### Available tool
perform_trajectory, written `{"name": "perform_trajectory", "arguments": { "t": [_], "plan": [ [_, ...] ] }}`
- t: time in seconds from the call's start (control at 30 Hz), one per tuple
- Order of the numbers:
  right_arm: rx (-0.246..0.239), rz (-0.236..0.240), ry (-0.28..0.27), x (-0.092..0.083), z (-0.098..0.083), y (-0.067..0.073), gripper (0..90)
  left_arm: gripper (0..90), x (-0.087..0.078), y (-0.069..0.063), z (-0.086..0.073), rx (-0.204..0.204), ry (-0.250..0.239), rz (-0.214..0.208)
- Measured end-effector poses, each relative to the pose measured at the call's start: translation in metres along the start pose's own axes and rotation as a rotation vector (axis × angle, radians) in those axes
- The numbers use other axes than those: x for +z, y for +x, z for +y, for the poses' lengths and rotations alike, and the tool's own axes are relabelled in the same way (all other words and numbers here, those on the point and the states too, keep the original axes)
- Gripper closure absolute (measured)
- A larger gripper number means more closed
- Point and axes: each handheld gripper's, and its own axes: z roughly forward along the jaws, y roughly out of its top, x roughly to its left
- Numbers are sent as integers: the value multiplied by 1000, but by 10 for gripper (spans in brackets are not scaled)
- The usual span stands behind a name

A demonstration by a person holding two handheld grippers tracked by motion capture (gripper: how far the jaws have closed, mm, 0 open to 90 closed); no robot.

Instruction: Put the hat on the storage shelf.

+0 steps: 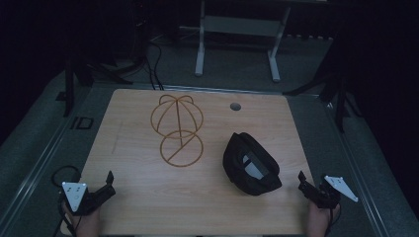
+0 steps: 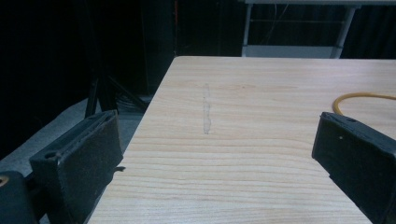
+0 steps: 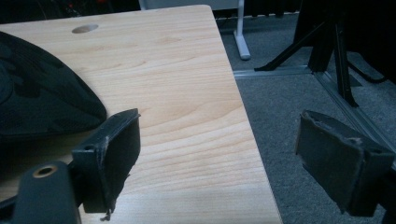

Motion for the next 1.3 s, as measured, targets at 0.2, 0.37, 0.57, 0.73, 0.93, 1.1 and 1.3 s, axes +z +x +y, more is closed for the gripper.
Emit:
{"name": "perform_trajectory", "arguments": {
  "t": [0.2, 0.37, 0.57, 0.73, 0.93, 1.1, 1.3],
  "plan": [
    [-4, 36, 16, -1, 0, -1, 138, 22, 1, -1, 0, 1, 9, 17],
    [23, 88, 10, -11, 10, -2, 134, 21, 0, 2, 0, -39, 3, 10],
    [-53, 135, -76, -38, 38, 10, 126, 22, 1, 0, 1, -24, 15, 25],
    [-130, 201, -85, -54, 60, 26, 124, 22, 2, -1, 1, -16, 13, 20],
    [-135, 418, -82, -75, 85, 49, 124, 21, 1, -1, 1, -15, 38, 32],
    [-174, 539, -35, -87, 85, 78, 122, 22, 1, 2, 1, -43, 45, 32],
    [-276, 593, -2, -88, 68, 110, 97, 21, 1, 1, 2, -30, 53, 31]
  ]
}}
